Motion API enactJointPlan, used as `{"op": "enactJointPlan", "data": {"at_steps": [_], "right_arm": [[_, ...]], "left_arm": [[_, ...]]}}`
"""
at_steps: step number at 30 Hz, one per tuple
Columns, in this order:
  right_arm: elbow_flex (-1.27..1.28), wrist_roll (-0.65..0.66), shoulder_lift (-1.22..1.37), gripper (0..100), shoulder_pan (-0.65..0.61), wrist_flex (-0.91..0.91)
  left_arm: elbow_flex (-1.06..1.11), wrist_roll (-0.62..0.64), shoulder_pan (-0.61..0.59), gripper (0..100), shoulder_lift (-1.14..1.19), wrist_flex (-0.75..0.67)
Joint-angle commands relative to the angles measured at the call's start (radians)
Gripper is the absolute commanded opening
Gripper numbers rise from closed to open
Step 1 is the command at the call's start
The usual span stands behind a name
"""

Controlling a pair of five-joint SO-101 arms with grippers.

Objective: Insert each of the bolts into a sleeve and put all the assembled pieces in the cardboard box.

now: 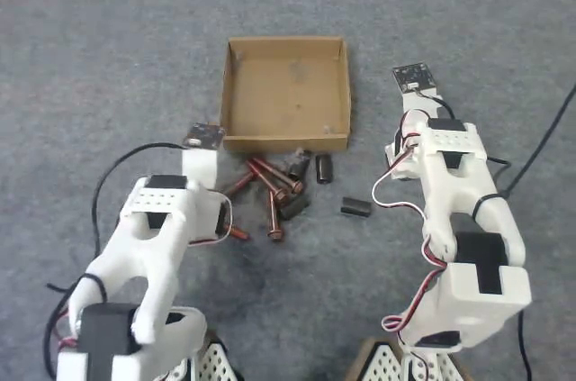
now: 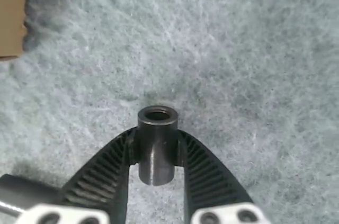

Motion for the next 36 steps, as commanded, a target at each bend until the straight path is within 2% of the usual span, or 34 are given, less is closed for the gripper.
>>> {"op": "enactJointPlan", "data": {"at_steps": [1,9,16,18,22,28,36], "right_arm": [[-0.006,0.014,-0.007,0.6,-0.002,-0.010],[-0.006,0.014,-0.007,0.6,-0.002,-0.010],[-0.006,0.014,-0.007,0.6,-0.001,-0.010],[-0.006,0.014,-0.007,0.6,-0.001,-0.010],[-0.006,0.014,-0.007,0.6,-0.001,-0.010],[-0.005,0.014,-0.007,0.6,-0.001,-0.010],[-0.005,0.015,-0.007,0.6,-0.001,-0.010]], "left_arm": [[-0.031,0.081,0.021,1,-0.055,-0.057],[-0.042,0.081,0.138,1,-0.094,-0.057],[0.073,0.084,0.135,2,-0.391,-0.055],[0.116,0.091,0.135,5,-0.468,-0.055],[0.185,0.204,0.135,18,-0.528,-0.069],[0.180,0.224,0.123,12,-0.402,-0.147],[0.022,0.285,0.083,12,-0.106,-0.077]]}}
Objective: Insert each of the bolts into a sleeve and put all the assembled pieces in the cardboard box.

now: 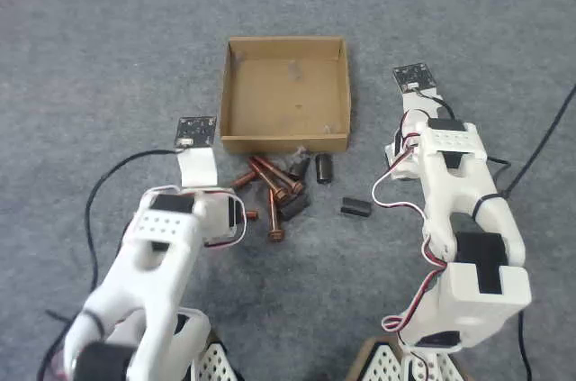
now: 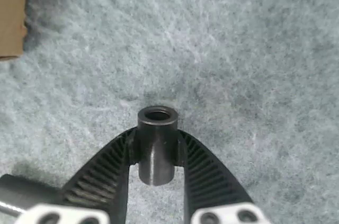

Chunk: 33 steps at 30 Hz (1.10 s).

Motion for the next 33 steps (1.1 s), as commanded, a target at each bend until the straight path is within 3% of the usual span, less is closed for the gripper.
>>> {"op": "enactJointPlan", "data": {"at_steps": [1,8,13,25,33], "right_arm": [[-0.005,0.015,-0.007,0.6,-0.001,-0.010],[-0.005,0.015,-0.007,0.6,-0.001,-0.010],[-0.005,0.037,-0.007,0.6,-0.002,-0.010],[-0.005,0.055,-0.007,0.6,-0.004,-0.008],[-0.005,0.055,-0.007,0.6,-0.005,-0.008]], "left_arm": [[-0.124,0.041,-0.006,12,0.164,0.049],[-0.162,0.040,-0.018,11,0.238,0.072],[-0.170,0.038,-0.123,1,0.236,0.035],[-0.171,0.075,-0.170,11,0.221,0.035],[-0.058,0.040,-0.169,16,0.012,0.041]]}}
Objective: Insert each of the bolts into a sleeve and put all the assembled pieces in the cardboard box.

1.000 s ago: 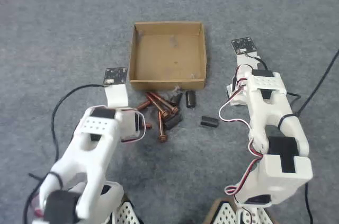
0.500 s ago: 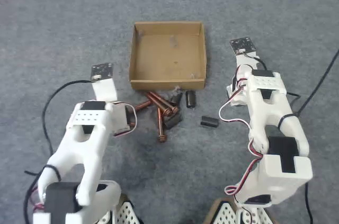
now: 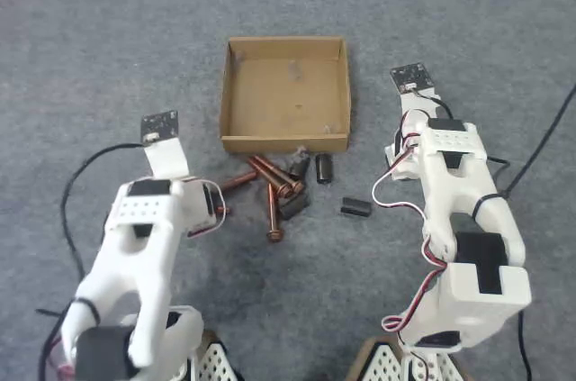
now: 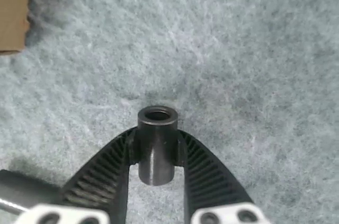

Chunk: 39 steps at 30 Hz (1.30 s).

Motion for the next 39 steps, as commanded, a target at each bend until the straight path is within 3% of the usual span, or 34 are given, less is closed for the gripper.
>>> {"op": "enactJointPlan", "data": {"at_steps": [1,9,18,27,39], "right_arm": [[-0.005,0.020,-0.007,0.6,-0.005,-0.008],[-0.005,0.021,-0.007,0.6,-0.008,-0.008],[-0.005,0.021,-0.007,0.6,-0.005,-0.007],[-0.005,0.021,-0.007,0.6,-0.004,0.007],[-0.005,0.057,-0.007,0.6,-0.004,0.012]], "left_arm": [[0.051,-0.011,-0.005,18,-0.103,-0.025],[-0.038,0.035,-0.069,15,0.066,-0.029],[-0.200,0.034,-0.140,1,0.227,-0.009],[-0.323,0.035,-0.123,2,0.276,-0.014],[-0.435,0.038,0.035,2,0.331,0.020]]}}
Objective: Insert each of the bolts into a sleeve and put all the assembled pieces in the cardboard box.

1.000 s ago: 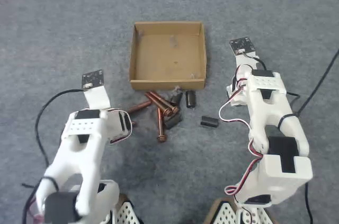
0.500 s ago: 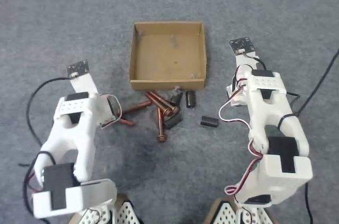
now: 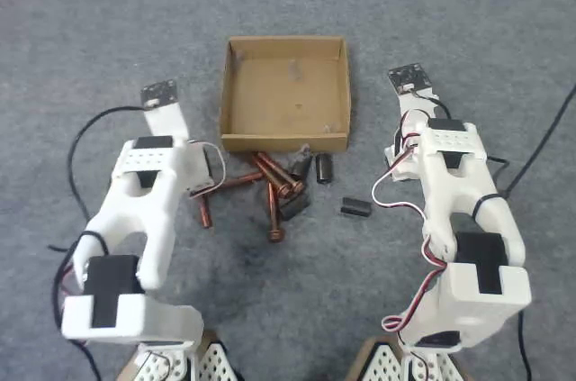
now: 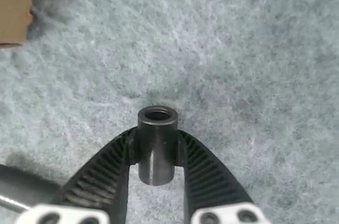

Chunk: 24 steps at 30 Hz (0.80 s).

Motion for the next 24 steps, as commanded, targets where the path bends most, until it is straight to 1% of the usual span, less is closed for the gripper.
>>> {"op": "enactJointPlan", "data": {"at_steps": [1,5,9,11,16,18,22,24], "right_arm": [[-0.005,0.020,-0.007,0.6,-0.004,0.010],[-0.005,0.023,-0.007,0.6,-0.004,0.010],[-0.005,0.023,-0.007,0.6,-0.005,0.010],[-0.005,0.023,-0.007,0.6,-0.005,0.010],[-0.005,0.023,-0.007,0.6,-0.005,0.010],[-0.005,0.023,-0.007,0.6,-0.005,0.010],[-0.005,0.023,-0.007,0.6,-0.005,0.010],[-0.005,0.023,-0.007,0.6,-0.005,0.010]], "left_arm": [[-0.068,0.012,0.034,2,-0.080,0.052],[-0.028,0.012,0.031,2,-0.239,0.098],[0.056,0.012,0.043,2,-0.361,0.081],[0.094,0.012,0.044,4,-0.381,0.066],[0.156,0.029,0.043,14,-0.336,0.040],[0.157,0.057,0.041,15,-0.304,0.040],[0.147,0.069,0.040,15,-0.229,0.018],[0.142,0.071,0.011,15,-0.198,-0.005]]}}
